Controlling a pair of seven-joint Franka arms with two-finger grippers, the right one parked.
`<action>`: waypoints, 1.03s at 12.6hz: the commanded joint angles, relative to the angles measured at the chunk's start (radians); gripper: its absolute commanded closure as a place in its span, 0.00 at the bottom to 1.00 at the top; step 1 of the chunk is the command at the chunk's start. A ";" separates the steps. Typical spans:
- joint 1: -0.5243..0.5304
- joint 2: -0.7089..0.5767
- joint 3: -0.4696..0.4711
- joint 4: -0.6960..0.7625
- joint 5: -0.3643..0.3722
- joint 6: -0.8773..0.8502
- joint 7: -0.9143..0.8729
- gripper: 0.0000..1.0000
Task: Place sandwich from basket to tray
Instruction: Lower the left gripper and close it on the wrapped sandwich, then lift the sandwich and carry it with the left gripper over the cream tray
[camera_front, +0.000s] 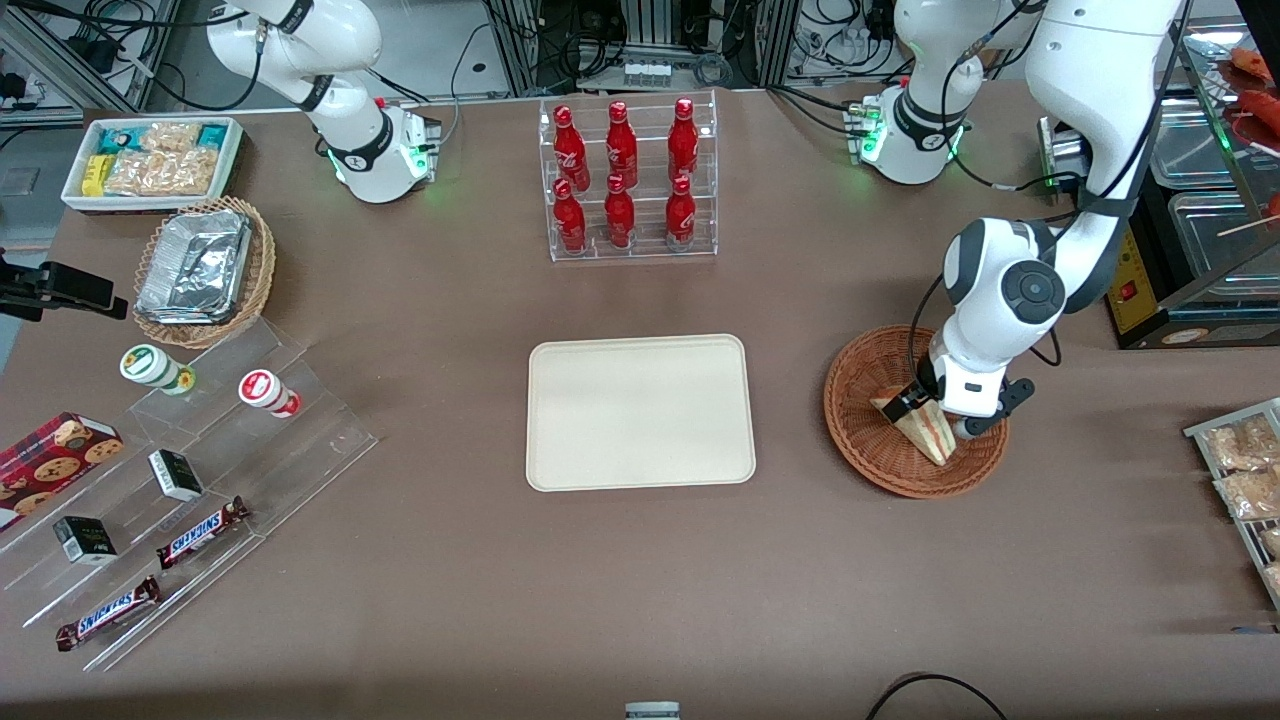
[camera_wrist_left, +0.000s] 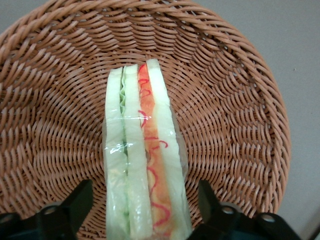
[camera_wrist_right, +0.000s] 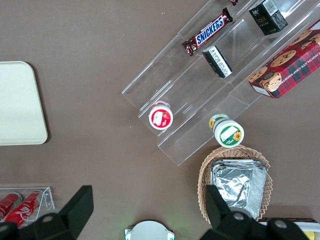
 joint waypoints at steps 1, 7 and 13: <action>-0.006 -0.028 0.005 0.005 0.005 0.004 -0.005 1.00; -0.053 -0.135 -0.024 0.226 0.054 -0.348 -0.006 1.00; -0.326 0.009 -0.024 0.516 0.089 -0.465 -0.069 1.00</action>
